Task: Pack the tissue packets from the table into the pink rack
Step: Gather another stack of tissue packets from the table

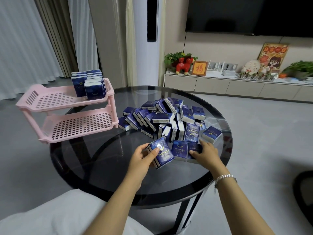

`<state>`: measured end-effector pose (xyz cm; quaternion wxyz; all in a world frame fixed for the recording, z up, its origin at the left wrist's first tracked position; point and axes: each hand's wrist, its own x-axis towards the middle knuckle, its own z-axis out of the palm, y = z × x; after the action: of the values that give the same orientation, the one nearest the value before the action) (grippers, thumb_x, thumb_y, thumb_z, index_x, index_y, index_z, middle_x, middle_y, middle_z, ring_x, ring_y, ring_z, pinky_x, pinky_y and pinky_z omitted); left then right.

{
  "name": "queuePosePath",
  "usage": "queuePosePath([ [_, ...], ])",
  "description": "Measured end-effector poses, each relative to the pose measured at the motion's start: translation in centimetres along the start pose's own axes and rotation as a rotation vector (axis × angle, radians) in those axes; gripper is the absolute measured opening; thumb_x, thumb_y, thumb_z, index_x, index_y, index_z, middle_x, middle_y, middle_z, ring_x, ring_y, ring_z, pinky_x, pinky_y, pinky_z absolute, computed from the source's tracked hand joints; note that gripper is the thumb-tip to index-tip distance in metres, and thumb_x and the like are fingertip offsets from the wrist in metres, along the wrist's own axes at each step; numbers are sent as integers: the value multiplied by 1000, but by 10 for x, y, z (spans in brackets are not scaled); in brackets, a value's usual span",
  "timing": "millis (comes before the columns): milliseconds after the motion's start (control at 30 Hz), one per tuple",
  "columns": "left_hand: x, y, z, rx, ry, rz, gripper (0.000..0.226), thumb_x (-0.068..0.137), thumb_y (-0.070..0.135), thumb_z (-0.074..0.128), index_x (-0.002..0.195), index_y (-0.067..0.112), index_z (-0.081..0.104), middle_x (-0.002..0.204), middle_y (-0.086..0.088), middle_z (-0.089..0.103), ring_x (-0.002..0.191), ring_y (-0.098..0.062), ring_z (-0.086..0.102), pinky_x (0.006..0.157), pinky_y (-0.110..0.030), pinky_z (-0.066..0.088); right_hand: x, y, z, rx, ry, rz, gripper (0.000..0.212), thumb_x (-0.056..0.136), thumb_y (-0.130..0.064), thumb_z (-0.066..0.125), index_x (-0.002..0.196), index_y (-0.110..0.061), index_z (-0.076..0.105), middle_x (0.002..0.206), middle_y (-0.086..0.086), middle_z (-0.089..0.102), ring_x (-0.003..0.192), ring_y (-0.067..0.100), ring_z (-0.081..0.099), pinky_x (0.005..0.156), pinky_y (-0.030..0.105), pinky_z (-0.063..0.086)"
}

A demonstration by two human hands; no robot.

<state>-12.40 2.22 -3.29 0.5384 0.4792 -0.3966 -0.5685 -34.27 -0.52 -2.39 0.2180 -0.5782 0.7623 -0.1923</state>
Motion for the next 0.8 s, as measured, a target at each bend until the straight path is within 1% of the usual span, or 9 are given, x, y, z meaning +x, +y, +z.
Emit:
queuePosePath([
  [100, 0, 0, 0, 12, 4, -2, 22, 85, 16, 67, 105, 21, 59, 107, -3, 70, 98, -20, 67, 79, -29, 54, 4, 3, -2, 64, -13, -1, 49, 80, -36, 69, 120, -13, 53, 123, 9, 56, 114, 28, 49, 95, 34, 41],
  [233, 0, 0, -1, 35, 1, -8, 24, 85, 18, 68, 107, 21, 58, 108, -3, 70, 100, -20, 67, 80, -30, 54, -3, 3, -9, 193, -27, 21, 61, 73, -33, 78, 120, -10, 48, 124, 8, 43, 100, 18, 48, 85, 24, 39],
  [300, -1, 0, -1, 36, 3, -5, 26, 85, 17, 67, 109, 19, 58, 109, -4, 70, 100, -20, 67, 79, -31, 54, -7, 5, -10, 214, -53, 13, 59, 69, -38, 80, 113, -12, 53, 121, 9, 44, 89, 15, 49, 80, 21, 40],
  [367, -2, 1, -1, 36, 1, 0, 25, 85, 17, 67, 109, 19, 58, 109, -4, 70, 100, -20, 67, 78, -31, 55, -10, 7, -10, 200, -65, 0, 44, 66, -42, 81, 90, -15, 56, 106, 9, 53, 72, 11, 50, 61, 18, 38],
  [433, -3, 2, -1, 48, 6, 12, 26, 85, 17, 67, 109, 20, 58, 109, -3, 69, 99, -19, 66, 73, -26, 53, -17, 6, -13, 246, -72, -6, 40, 69, -39, 80, 79, -13, 51, 82, 3, 55, 61, 9, 46, 50, 18, 30],
  [533, -5, 3, -2, 92, 43, 34, 30, 85, 17, 68, 113, 20, 57, 108, 1, 68, 97, -13, 65, 65, -15, 49, -26, 4, -16, 433, -97, -28, 34, 76, -35, 75, 82, -10, 52, 65, -1, 52, 54, 10, 44, 49, 20, 32],
  [600, -6, 2, -4, 106, 70, 42, 31, 85, 19, 69, 114, 19, 57, 108, 0, 68, 98, -14, 65, 68, -18, 48, -32, -2, -17, 578, -134, -43, 25, 84, -31, 67, 84, -9, 54, 62, -1, 52, 49, 11, 42, 46, 20, 33],
  [700, -8, 2, -6, 114, 81, 39, 28, 85, 20, 69, 110, 21, 58, 108, 0, 68, 98, -16, 65, 71, -22, 49, -43, -11, -17, 806, -156, -43, 19, 89, -26, 61, 102, -13, 56, 72, 0, 60, 50, 13, 48, 48, 23, 39],
  [800, -9, 1, -6, 105, 80, 31, 24, 85, 20, 69, 105, 22, 58, 106, -1, 69, 97, -18, 66, 73, -26, 51, -53, -25, -12, 1053, -193, -21, 13, 90, -17, 58, 102, -23, 56, 81, 4, 67, 60, 22, 61, 54, 29, 48],
])
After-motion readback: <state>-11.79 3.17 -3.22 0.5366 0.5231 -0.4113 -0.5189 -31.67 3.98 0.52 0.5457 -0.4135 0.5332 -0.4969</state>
